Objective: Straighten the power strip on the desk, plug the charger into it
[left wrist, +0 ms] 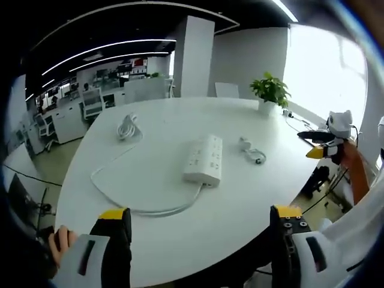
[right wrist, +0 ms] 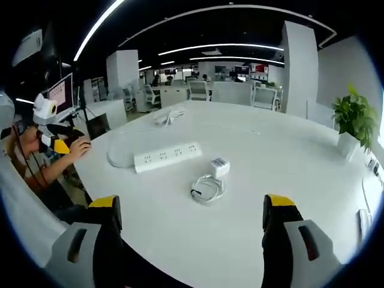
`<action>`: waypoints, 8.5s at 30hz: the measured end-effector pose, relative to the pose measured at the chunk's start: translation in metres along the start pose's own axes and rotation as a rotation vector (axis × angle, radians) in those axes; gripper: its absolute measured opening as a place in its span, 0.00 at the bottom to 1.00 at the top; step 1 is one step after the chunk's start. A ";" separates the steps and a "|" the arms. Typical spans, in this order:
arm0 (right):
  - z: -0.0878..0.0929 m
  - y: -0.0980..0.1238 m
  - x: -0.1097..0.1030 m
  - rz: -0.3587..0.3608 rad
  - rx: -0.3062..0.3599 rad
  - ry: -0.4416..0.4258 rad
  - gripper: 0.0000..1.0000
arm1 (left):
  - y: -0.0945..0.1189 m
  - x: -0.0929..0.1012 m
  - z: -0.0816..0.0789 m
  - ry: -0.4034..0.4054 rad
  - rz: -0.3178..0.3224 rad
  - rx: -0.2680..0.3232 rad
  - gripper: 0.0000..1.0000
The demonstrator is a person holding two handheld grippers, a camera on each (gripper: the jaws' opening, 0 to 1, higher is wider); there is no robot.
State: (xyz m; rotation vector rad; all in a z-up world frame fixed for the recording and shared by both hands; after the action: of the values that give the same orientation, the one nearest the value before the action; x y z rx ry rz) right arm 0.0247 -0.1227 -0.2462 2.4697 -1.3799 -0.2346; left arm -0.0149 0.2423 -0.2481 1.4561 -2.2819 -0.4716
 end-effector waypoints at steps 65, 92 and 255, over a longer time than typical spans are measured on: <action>0.019 0.000 0.013 -0.008 -0.013 0.003 0.95 | -0.219 0.021 -0.005 -0.230 0.172 -0.206 0.96; 0.017 0.004 0.007 -0.045 0.013 -0.030 0.94 | -0.221 0.024 0.006 -0.219 0.105 -0.227 0.77; 0.022 -0.244 -0.056 -0.619 -0.778 0.755 0.63 | -0.232 -0.007 -0.007 -0.773 0.671 -0.523 0.69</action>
State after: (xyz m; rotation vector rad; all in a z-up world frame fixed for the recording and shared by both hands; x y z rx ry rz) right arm 0.1845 0.0411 -0.3492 1.8946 -0.1349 0.0440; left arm 0.1723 0.1543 -0.3541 0.2061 -2.6777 -1.4343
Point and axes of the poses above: the point that each gripper's makers call its tool centre point, and the gripper's own axes: y roughly backward along the fingers, x roughly to its right, z roughly out of its underside, the point moved 3 cm from there along y, roughly backward along the fingers, and after that the axes turned 8 degrees about x, right-handed, at the moved point
